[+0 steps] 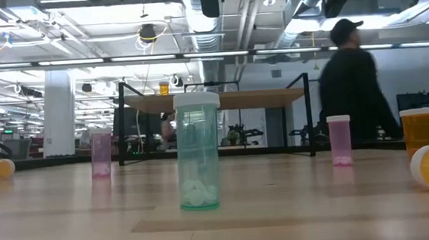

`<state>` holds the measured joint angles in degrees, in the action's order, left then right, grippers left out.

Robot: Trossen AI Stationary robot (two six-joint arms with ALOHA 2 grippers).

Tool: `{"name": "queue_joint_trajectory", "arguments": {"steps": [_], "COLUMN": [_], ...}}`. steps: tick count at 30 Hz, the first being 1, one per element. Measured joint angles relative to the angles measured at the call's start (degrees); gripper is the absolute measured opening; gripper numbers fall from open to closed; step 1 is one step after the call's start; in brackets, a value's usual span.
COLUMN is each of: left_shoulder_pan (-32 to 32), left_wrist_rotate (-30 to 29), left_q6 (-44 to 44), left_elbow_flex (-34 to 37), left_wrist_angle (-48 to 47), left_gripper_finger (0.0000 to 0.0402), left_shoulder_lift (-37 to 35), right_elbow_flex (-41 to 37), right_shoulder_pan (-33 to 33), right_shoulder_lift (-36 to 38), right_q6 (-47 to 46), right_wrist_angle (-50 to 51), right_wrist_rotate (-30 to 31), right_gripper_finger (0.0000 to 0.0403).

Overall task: Pick and place medicine bottles onto shelf by color
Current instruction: Put the top pink pill bottle on the shelf

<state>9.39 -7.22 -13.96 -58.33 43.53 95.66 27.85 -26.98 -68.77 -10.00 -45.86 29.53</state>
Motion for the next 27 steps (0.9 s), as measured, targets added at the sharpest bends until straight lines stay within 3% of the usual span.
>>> {"name": "queue_joint_trajectory", "arguments": {"steps": [14, 27], "left_shoulder_pan": [0.00, 0.00], "left_wrist_rotate": [-0.02, 2.23], "left_q6": [-0.05, -0.13], "left_elbow_flex": [0.02, 0.02], "left_wrist_angle": [0.02, 0.15], "left_gripper_finger": [0.0275, 0.0172], "left_shoulder_lift": [0.00, 0.00], "right_elbow_flex": [0.50, 0.50], "right_shoulder_pan": [0.10, 0.10], "right_shoulder_lift": [0.04, 0.07], "right_q6": [0.95, 0.98], "right_wrist_angle": [0.38, 1.16], "right_wrist_rotate": [-1.04, -1.04], "right_gripper_finger": [0.0113, 0.0113]}}
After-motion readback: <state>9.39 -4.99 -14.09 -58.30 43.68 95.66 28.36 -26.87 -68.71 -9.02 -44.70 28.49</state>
